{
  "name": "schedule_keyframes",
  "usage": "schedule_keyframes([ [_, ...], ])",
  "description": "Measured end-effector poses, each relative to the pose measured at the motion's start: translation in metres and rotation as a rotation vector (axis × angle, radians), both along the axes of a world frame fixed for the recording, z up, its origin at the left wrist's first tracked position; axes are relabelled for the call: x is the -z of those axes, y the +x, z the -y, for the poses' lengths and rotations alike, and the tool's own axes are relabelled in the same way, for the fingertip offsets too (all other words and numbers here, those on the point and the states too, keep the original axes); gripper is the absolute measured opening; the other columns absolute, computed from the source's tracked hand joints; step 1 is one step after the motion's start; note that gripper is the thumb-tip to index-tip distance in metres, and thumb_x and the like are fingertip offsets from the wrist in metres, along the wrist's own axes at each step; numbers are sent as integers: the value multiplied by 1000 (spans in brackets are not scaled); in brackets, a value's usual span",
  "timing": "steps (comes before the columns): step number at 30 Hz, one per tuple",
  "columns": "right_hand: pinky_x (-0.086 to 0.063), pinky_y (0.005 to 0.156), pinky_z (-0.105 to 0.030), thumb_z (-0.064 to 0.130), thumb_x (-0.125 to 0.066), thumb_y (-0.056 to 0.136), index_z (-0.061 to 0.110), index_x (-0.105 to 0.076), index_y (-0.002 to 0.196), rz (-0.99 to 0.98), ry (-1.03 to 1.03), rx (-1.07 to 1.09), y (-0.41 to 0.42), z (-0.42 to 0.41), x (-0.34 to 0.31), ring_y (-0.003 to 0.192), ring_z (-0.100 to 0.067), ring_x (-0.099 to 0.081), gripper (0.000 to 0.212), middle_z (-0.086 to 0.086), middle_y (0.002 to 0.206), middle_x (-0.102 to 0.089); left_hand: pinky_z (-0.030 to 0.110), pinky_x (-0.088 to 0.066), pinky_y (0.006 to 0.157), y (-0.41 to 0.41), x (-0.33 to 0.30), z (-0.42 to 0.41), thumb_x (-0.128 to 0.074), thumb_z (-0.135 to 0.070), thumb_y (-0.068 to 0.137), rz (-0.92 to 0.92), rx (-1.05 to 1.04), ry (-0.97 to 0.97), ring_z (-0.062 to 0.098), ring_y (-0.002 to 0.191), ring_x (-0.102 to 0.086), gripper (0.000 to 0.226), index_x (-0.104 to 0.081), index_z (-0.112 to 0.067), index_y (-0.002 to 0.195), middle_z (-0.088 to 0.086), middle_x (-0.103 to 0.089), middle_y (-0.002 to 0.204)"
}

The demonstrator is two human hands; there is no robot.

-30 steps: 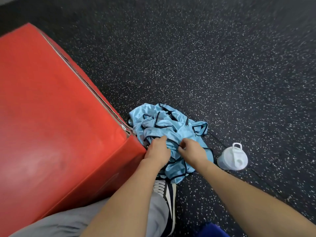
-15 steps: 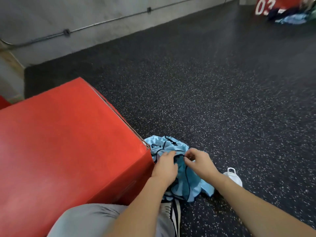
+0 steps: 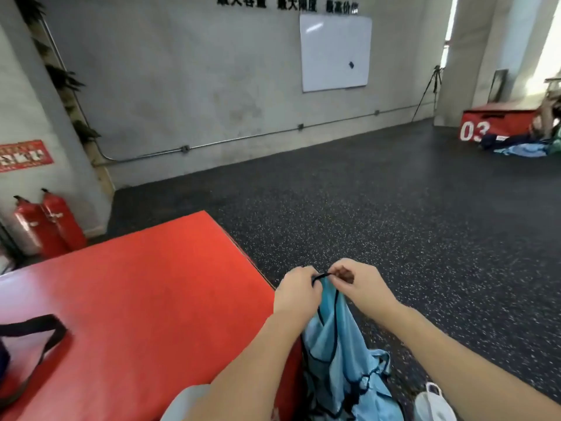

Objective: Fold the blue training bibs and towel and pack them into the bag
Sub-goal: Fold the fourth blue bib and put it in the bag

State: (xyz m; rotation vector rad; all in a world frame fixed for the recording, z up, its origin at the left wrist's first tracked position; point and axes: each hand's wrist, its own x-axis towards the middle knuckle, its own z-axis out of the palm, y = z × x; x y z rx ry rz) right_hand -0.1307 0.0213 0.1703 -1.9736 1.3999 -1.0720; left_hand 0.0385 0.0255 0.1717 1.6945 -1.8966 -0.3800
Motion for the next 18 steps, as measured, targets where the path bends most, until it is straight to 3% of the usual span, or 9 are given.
schedule_keyframes([
  [5, -46, 76, -10, 12, -70, 92, 23, -70, 90, -19, -161, -28, 17, 5, -81, 83, -1, -63, 11, 12, 85, -70, 33, -47, 74, 29, -69, 0, -57, -22, 86, 23, -57, -123, 20, 88, -59, 7, -62, -22, 91, -4, -64, 93],
  [10, -45, 74, -9, 20, -69, 93, 23, -70, 94, -65, -316, -43, 32, 6, -170, 84, 2, -61, 4, 15, 86, -68, 39, -57, 70, 60, -132, -13, -60, -19, 87, -55, -119, -192, 21, 74, -66, 5, -61, -23, 90, -2, -67, 83],
  [14, -49, 62, -17, 20, -65, 96, 21, -68, 94, -79, -405, -54, 44, 3, -238, 61, -3, -62, 4, 10, 84, -69, 29, -52, 54, 102, -193, -25, -57, -13, 88, -114, -187, -302, 11, 52, -64, 12, -60, -22, 80, -1, -66, 59],
  [16, -49, 55, -21, 18, -60, 100, 16, -64, 96, -80, -407, -91, 57, -3, -268, 50, -12, -66, 6, 4, 88, -70, 24, -47, 51, 124, -233, -34, -56, -8, 90, -143, -224, -372, 7, 48, -64, 13, -62, -17, 84, 1, -67, 63],
  [18, -52, 47, -26, 16, -54, 103, 12, -59, 101, -44, -389, -139, 73, -8, -294, 50, -20, -69, 6, 0, 97, -67, 19, -47, 45, 143, -274, -44, -52, -5, 95, -191, -255, -455, 10, 46, -66, 14, -63, -12, 92, 4, -67, 79],
])
